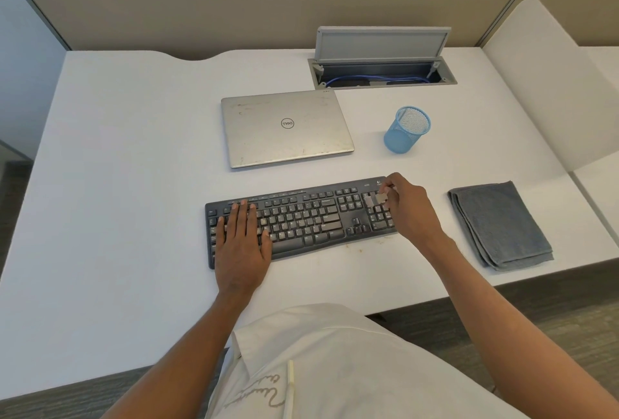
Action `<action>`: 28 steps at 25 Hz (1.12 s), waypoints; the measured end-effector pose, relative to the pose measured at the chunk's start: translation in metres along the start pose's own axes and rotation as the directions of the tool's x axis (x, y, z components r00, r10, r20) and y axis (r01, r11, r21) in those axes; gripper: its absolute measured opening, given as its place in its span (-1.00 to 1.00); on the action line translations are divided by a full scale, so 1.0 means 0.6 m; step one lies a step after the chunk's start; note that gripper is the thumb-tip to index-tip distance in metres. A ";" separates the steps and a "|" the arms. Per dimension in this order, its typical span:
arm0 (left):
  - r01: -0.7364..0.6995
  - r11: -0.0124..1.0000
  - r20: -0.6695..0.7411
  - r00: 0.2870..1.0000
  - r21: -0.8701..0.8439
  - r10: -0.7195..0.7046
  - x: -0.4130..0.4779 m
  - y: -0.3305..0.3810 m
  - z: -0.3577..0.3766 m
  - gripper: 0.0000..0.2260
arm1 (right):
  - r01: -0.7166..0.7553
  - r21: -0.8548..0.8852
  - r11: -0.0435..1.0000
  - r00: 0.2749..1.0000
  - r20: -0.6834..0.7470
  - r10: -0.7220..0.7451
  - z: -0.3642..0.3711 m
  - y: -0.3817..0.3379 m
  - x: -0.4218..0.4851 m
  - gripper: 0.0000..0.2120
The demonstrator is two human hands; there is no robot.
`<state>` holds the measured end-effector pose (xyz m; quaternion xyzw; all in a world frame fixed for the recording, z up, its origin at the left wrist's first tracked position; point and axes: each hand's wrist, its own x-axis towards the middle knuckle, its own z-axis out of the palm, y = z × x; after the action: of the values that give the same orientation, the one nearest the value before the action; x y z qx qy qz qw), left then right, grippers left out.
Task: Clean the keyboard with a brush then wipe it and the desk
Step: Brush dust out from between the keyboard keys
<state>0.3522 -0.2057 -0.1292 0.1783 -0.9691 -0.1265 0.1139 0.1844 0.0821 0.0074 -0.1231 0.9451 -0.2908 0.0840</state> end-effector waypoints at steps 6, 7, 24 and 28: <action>0.001 1.000 0.009 1.000 0.000 -0.001 0.000 0.000 0.000 -0.44 | 0.003 -0.160 0.987 0.997 0.073 0.008 -0.016 0.006 0.010 -0.78; 0.002 1.000 0.008 1.000 -0.001 -0.002 0.000 -0.001 0.000 -0.44 | -0.005 -0.166 0.986 0.997 0.078 0.018 -0.021 0.005 0.015 -0.76; 0.002 1.000 0.008 1.000 0.006 -0.002 0.000 -0.001 0.000 -0.44 | 0.031 -0.148 0.989 0.974 0.227 0.003 -0.032 0.009 0.059 -0.72; 0.000 1.000 -0.004 1.000 -0.002 0.000 -0.001 0.000 0.000 -0.45 | 0.021 -0.219 0.975 0.986 0.164 0.016 -0.034 0.011 0.061 -0.73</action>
<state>0.3527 -0.2057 -0.1293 0.1784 -0.9688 -0.1269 0.1160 0.1436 0.0876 0.0173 -0.1564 0.9611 -0.1732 0.1475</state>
